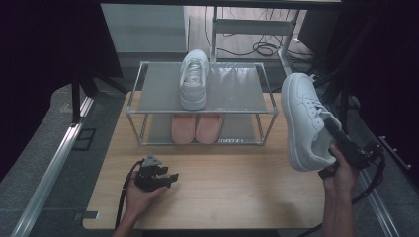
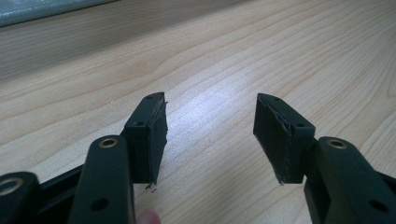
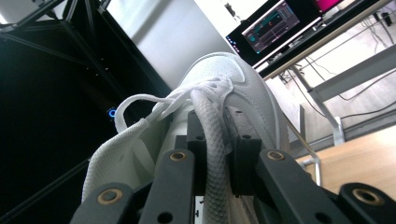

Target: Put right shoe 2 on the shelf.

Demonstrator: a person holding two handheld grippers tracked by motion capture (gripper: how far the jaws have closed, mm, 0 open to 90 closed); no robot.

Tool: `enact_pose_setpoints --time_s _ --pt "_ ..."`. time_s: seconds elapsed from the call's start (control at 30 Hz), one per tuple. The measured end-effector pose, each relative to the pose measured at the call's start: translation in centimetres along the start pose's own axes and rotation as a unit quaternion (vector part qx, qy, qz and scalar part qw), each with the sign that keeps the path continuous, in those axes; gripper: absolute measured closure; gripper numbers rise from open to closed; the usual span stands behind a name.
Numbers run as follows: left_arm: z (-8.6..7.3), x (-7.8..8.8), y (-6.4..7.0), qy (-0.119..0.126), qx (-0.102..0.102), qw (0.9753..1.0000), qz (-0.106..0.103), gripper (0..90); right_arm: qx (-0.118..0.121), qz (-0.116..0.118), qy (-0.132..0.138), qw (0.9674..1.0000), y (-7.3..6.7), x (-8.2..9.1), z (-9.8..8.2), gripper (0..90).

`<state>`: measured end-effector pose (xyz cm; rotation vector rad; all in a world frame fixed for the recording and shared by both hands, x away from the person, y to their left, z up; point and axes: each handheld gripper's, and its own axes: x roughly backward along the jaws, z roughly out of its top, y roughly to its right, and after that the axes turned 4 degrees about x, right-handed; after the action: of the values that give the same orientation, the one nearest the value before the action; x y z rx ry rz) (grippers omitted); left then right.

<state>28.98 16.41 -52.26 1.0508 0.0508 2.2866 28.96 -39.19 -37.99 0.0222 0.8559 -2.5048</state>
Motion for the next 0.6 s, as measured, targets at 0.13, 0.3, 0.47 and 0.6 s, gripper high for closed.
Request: enact_pose_setpoints --time_s 0.13,0.3,0.47,0.6 --pt "0.0 0.0 0.0 0.0 0.0 1.0 0.0 45.0 -0.001 0.007 0.0 1.0 -0.6 -0.8 0.3 81.0" --pt "0.0 0.1 0.0 0.001 0.0 1.0 0.0 45.0 0.008 0.01 -0.004 0.9999 -1.5 -2.2 0.7 81.0" --pt "0.0 0.0 0.0 -0.001 0.0 1.0 -0.001 44.9 0.009 0.015 -0.013 0.9998 -2.3 -3.9 0.9 81.0" --pt "0.0 0.0 -0.1 0.0 0.002 1.0 -0.002 44.9 0.008 0.02 -0.013 0.9997 -2.8 -5.2 0.9 81.0"
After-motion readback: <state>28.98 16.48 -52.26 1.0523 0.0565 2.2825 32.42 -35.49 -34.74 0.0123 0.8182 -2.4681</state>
